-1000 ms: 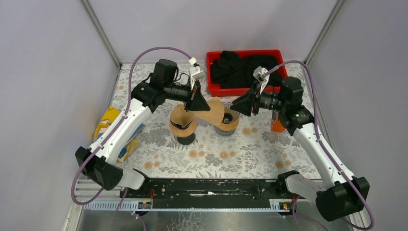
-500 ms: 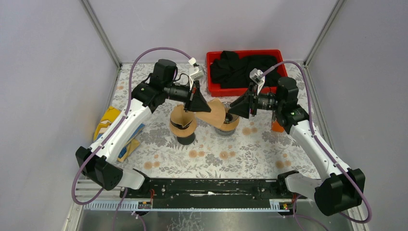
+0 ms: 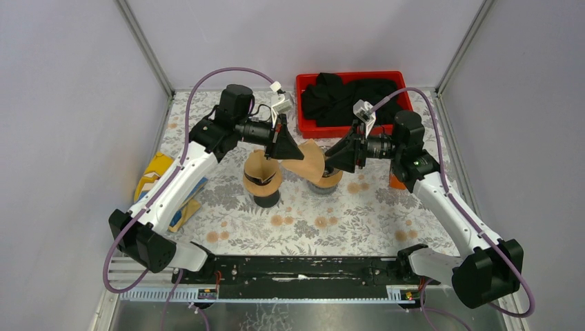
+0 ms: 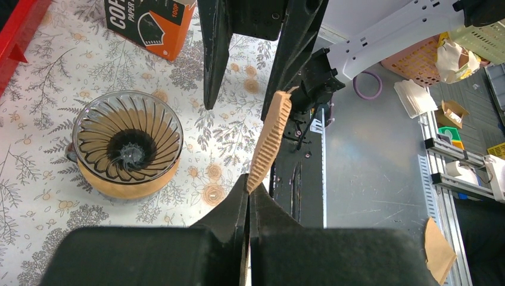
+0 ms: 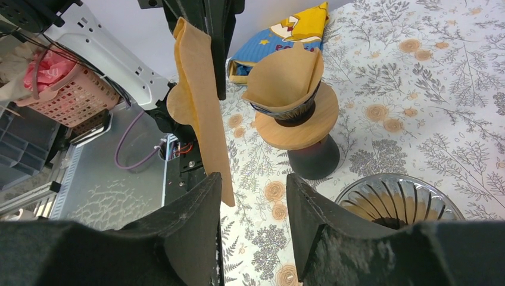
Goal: Place the coffee filter in the dripper
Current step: Place the coffee filter in the coffee dripper.
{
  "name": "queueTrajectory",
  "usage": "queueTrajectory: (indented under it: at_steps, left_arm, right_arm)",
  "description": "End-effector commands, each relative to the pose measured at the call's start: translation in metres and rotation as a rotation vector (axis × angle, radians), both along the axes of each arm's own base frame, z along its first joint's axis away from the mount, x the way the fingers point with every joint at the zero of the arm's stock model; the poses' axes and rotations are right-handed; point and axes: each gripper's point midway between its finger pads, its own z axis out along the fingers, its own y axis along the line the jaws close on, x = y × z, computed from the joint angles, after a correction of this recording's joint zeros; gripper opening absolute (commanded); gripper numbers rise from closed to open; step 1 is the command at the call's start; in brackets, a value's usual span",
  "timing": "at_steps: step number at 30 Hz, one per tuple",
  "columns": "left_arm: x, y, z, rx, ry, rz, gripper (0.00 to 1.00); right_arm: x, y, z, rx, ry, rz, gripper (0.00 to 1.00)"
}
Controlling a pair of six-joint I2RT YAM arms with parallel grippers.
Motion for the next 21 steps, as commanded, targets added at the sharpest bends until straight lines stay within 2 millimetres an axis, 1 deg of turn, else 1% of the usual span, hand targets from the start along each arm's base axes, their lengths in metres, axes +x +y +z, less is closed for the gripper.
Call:
queueTrajectory:
  at_steps: [1, 12, 21]
  left_arm:
    - [0.002, -0.001, 0.008, -0.033, -0.026, -0.008, 0.0]
    - [0.001, -0.002, 0.008, -0.043, -0.016, -0.021, 0.01]
    - [-0.001, -0.003, 0.009, -0.055, -0.003, -0.036, 0.01]
  right_arm:
    - [-0.005, 0.006, 0.011, 0.029, -0.053, 0.044, 0.51]
    - [-0.009, 0.011, 0.022, 0.065, -0.062, 0.068, 0.51]
    - [-0.009, 0.02, 0.024, 0.079, -0.052, 0.079, 0.51]
